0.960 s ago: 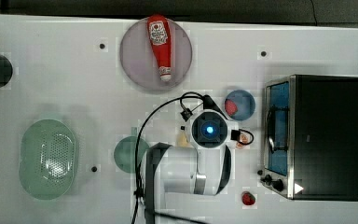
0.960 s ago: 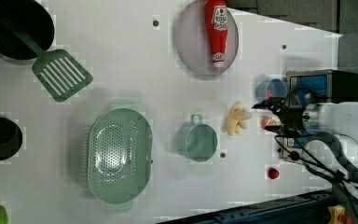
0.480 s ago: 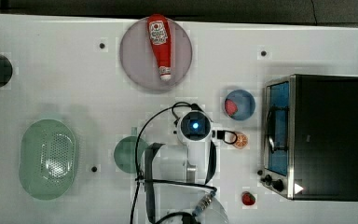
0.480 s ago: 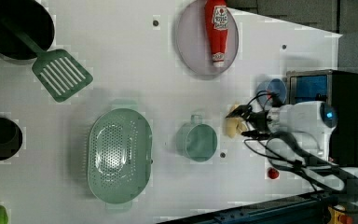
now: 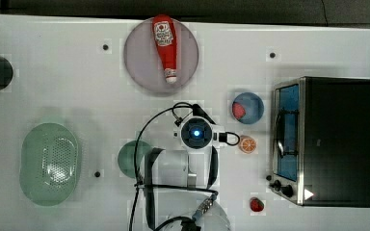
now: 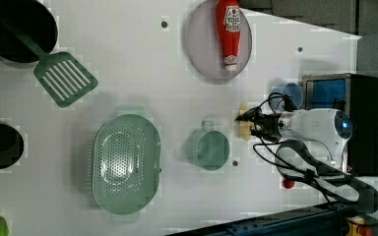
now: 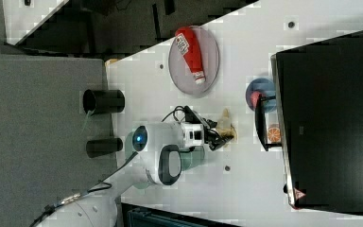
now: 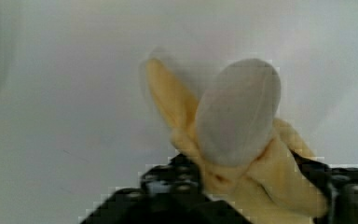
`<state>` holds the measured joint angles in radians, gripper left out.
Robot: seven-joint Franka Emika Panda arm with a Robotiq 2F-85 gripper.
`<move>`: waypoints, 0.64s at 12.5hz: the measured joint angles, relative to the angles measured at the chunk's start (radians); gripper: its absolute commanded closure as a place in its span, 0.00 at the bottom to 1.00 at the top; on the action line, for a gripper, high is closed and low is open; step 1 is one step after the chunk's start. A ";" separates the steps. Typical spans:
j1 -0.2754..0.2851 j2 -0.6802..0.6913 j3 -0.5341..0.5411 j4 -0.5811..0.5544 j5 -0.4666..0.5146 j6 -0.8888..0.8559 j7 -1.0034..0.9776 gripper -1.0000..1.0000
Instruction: Pick banana from table and place on oven.
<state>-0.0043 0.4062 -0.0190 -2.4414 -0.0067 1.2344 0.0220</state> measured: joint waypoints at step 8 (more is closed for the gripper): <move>-0.003 -0.183 -0.017 -0.027 -0.018 -0.113 -0.002 0.71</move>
<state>-0.0077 0.2230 -0.0359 -2.4688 -0.0245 1.1211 0.0200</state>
